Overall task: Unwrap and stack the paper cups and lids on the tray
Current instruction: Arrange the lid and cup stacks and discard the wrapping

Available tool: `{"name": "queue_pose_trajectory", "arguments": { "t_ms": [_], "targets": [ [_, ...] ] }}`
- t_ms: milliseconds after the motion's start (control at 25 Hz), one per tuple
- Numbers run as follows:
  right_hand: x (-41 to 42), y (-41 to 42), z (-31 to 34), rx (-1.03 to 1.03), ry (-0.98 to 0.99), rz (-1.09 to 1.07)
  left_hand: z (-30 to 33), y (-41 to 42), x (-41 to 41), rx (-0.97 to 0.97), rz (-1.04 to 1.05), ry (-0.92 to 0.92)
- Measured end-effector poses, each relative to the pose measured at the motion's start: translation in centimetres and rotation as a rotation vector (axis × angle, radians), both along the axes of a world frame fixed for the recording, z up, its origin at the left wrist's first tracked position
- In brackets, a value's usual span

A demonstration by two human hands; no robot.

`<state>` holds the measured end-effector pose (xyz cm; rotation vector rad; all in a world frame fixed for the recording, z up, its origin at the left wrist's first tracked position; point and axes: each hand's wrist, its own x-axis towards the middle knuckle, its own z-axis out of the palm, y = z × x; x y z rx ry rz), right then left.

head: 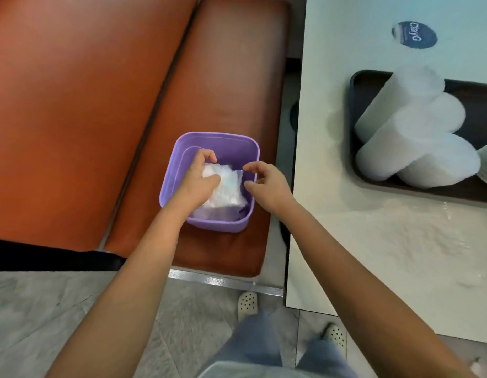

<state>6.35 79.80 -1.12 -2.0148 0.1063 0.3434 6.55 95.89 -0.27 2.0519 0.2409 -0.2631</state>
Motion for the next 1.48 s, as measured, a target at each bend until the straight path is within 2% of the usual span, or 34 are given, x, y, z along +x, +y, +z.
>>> {"name": "queue_pose_trajectory", "arguments": {
  "t_ms": [80,160,200,360,480,560,680,760,840,920,1080,1240,1360,1480],
  "targets": [
    [0.6,1.0,-1.7,-0.129,0.110,0.002,-1.7,1.0,1.5,0.072,0.064,0.054],
    [1.2,1.8,-3.2,-0.160,0.234,-0.052,-3.8,1.7,3.2,0.167,0.092,0.158],
    [1.4,2.3,-3.7,-0.154,0.291,-0.088,-5.2,2.0,4.1,0.155,0.109,0.221],
    [1.5,2.9,-5.0,-0.166,0.415,-0.098,-9.6,2.0,7.0,-0.132,0.295,0.412],
    [1.5,2.8,-5.9,-0.206,0.442,-0.069,-12.4,1.6,9.0,-0.183,0.403,0.474],
    [1.6,2.8,-6.4,-0.200,0.451,-0.086,-13.7,1.4,9.2,-0.072,0.333,0.556],
    [1.5,2.8,-6.7,-0.194,0.462,-0.090,-14.5,1.4,8.1,0.236,0.016,0.759],
    [1.6,2.7,-7.0,-0.179,0.464,-0.096,-14.3,1.3,7.8,0.370,-0.122,0.867],
    [1.6,2.5,-7.1,-0.157,0.455,-0.108,-13.3,0.7,8.1,0.477,-0.182,0.819],
    [1.3,2.7,-6.7,-0.125,0.403,-0.123,-11.4,0.1,8.5,0.490,-0.120,0.696],
    [1.1,1.7,-2.7,-0.053,0.155,-0.146,-5.4,-2.5,8.0,0.469,-0.098,0.375],
    [-0.5,-3.8,2.4,-0.092,-0.170,-0.230,2.4,-8.2,3.6,0.227,-0.054,-0.039],
    [-2.7,-9.6,4.1,-0.152,-0.272,-0.315,4.5,-12.8,0.3,0.127,-0.177,-0.111],
    [-6.1,-16.7,3.6,-0.268,-0.332,-0.380,3.8,-17.2,-2.7,0.169,-0.294,-0.091]
  ]
}}
